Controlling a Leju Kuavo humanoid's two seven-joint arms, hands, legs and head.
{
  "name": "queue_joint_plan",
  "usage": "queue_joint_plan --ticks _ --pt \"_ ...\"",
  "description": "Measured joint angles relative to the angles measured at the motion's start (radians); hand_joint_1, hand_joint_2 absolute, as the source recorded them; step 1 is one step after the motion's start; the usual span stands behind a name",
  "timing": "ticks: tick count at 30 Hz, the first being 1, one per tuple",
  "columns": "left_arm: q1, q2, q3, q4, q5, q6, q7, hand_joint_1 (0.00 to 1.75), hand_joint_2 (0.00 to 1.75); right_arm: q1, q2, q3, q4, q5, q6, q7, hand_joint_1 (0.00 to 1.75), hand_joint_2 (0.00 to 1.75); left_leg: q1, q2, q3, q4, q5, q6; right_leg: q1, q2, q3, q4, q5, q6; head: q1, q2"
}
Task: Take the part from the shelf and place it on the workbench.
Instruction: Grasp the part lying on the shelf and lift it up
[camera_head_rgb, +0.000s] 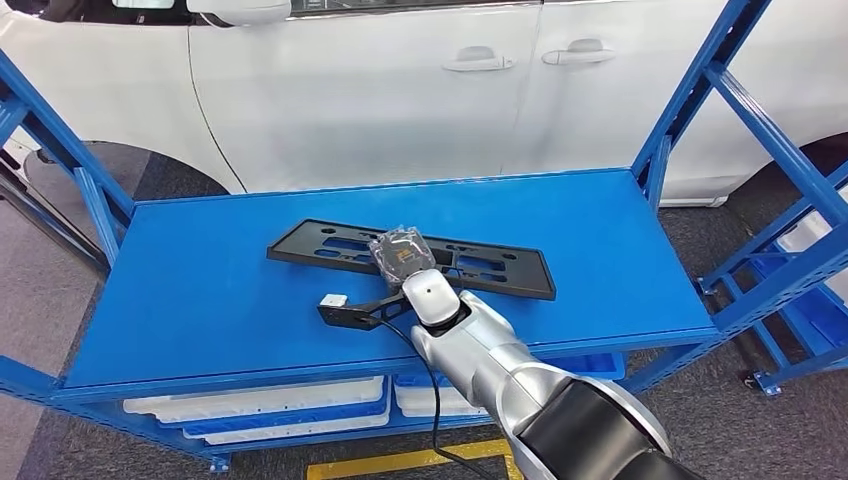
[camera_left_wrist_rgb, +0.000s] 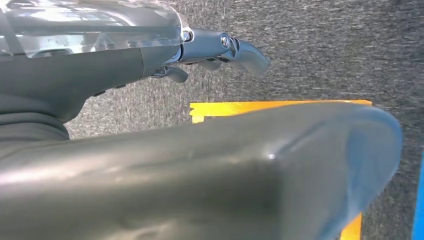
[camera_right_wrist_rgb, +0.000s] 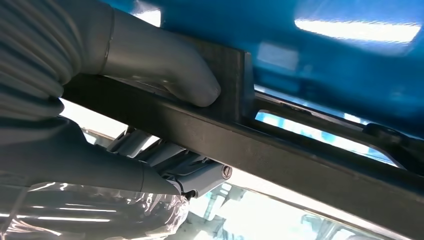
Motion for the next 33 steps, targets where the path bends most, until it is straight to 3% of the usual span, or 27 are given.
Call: queue_joint_plan --ticks 3,5,8,10,12,14,16,19,21,23,25,26,27,28,30,31,33 --pt "-0.002 0.0 -0.002 0.0 -0.001 -0.013 -0.037 0.0 0.0 -0.002 -0.001 0.0 -0.001 0.0 -0.004 -0.004 1.75 1.75 0.0 -0.001 0.0 -0.003 -0.002 -0.02 0.007 0.002 0.009 -0.025 0.002 -0.015 0.0 0.0" --pt "-0.004 0.001 -0.007 0.0 -0.002 -0.017 -0.062 0.0 0.0 -0.005 -0.001 0.0 -0.001 0.0 -0.008 -0.005 1.75 1.75 0.004 0.001 -0.009 0.023 -0.023 -0.029 0.004 0.001 0.014 -0.034 0.006 -0.03 0.0 0.0" --pt "-0.005 0.001 -0.014 0.0 -0.002 -0.017 -0.074 0.0 0.0 -0.004 -0.001 0.0 -0.001 0.0 -0.009 -0.006 1.75 1.75 0.006 0.002 -0.081 0.182 -0.108 -0.035 0.004 0.0 0.018 -0.04 0.008 -0.041 0.0 0.0" --pt "-0.004 0.001 -0.017 0.0 -0.002 -0.017 -0.076 0.0 0.87 -0.002 -0.001 0.0 -0.001 0.0 -0.009 -0.006 1.75 1.75 0.006 0.002 -0.131 0.282 -0.141 -0.038 0.008 0.0 0.018 -0.038 0.006 -0.043 0.0 0.0" --pt "-0.003 0.003 -0.02 0.0 -0.003 -0.019 -0.084 0.0 1.75 -0.002 -0.001 0.0 -0.001 0.0 -0.009 -0.006 1.75 1.75 0.006 0.002 -0.135 0.278 -0.114 -0.037 0.01 0.001 0.019 -0.035 0.003 -0.043 0.0 0.0" --pt "-0.004 0.004 -0.023 0.0 -0.003 -0.024 -0.098 0.0 1.75 -0.003 -0.001 0.0 -0.001 0.0 -0.01 -0.006 1.75 1.75 0.006 0.004 -0.08 0.155 -0.042 -0.034 0.01 0.003 0.021 -0.029 -0.002 -0.039 0.0 0.0" --pt "-0.007 0.004 -0.024 0.0 -0.003 -0.03 -0.11 0.0 1.75 -0.006 -0.001 -0.001 -0.001 -0.001 -0.013 -0.008 1.75 1.75 0.003 0.004 -0.028 0.043 -0.002 -0.026 0.014 0.004 0.019 -0.021 -0.007 -0.031 0.0 0.0" --pt "-0.009 0.004 -0.024 0.0 -0.002 -0.03 -0.112 0.0 1.75 -0.01 -0.001 -0.008 -0.001 -0.014 -0.027 -0.022 1.75 1.75 -0.001 0.002 -0.019 0.015 0.0 -0.01 0.016 0.007 0.014 -0.02 -0.006 -0.017 0.0 0.0" --pt "-0.012 0.003 -0.024 0.0 -0.002 -0.028 -0.109 0.0 1.75 -0.013 -0.001 -0.019 -0.003 -0.032 -0.05 -0.042 1.75 1.75 0.003 0.003 -0.019 0.01 0.004 0.002 0.015 0.006 0.006 -0.001 -0.022 -0.006 0.0 0.0" --pt "-0.018 0.003 -0.025 0.0 -0.001 -0.027 -0.108 0.0 1.75 -0.019 -0.002 -0.036 -0.008 -0.052 -0.08 -0.065 1.75 1.75 0.006 0.005 -0.018 0.007 0.007 0.011 0.012 0.005 -0.038 0.096 -0.078 0.004 0.0 0.0" --pt "-0.022 0.003 -0.025 0.0 -0.001 -0.026 -0.11 0.0 1.75 -0.025 -0.002 -0.05 -0.01 -0.065 -0.099 -0.079 1.75 1.75 0.005 0.005 -0.019 0.008 0.007 0.014 0.007 0.004 -0.107 0.238 -0.136 0.01 0.0 0.0" --pt "-0.022 0.003 -0.025 0.0 -0.001 -0.025 -0.111 0.0 1.75 -0.026 -0.002 -0.056 -0.01 -0.07 -0.103 -0.084 1.75 1.75 0.005 0.004 -0.019 0.008 0.006 0.015 0.005 0.004 -0.129 0.279 -0.144 0.011 0.0 0.0" --pt "-0.022 0.003 -0.025 0.0 -0.001 -0.022 -0.113 0.0 1.75 -0.026 -0.003 -0.061 -0.011 -0.077 -0.106 -0.091 1.75 1.75 0.005 0.003 -0.018 0.009 0.005 0.014 0.004 0.004 -0.131 0.279 -0.13 0.012 0.0 0.0" --pt "-0.023 0.003 -0.025 0.0 -0.001 -0.018 -0.115 0.0 1.75 -0.027 -0.003 -0.068 -0.014 -0.09 -0.114 -0.105 1.75 1.75 0.005 0.002 -0.017 0.009 0.004 0.013 0.003 0.004 -0.113 0.236 -0.098 0.01 0.0 0.0" --pt "-0.025 0.003 -0.027 0.0 -0.001 -0.004 -0.117 0.0 1.75 -0.029 -0.003 -0.092 -0.028 -0.143 -0.151 -0.159 1.75 1.75 0.003 0.0 -0.014 0.012 -0.001 0.008 0.004 0.004 -0.045 0.088 -0.026 0.002 0.0 0.0" --pt "-0.027 0.002 -0.027 0.0 -0.001 0.004 -0.117 0.0 1.75 -0.033 -0.002 -0.109 -0.039 -0.186 -0.178 -0.202 1.75 1.75 0.002 0.0 -0.014 0.013 -0.003 0.004 0.007 0.004 -0.019 0.03 -0.005 -0.002 0.0 0.0" --pt "-0.03 0.001 -0.028 0.0 0.0 0.016 -0.117 0.0 1.75 -0.037 0.0 -0.15 -0.072 -0.305 -0.224 -0.315 1.75 1.75 0.0 0.0 -0.016 0.013 -0.005 -0.007 0.013 0.005 -0.002 -0.012 -0.001 -0.01 0.0 0.0"
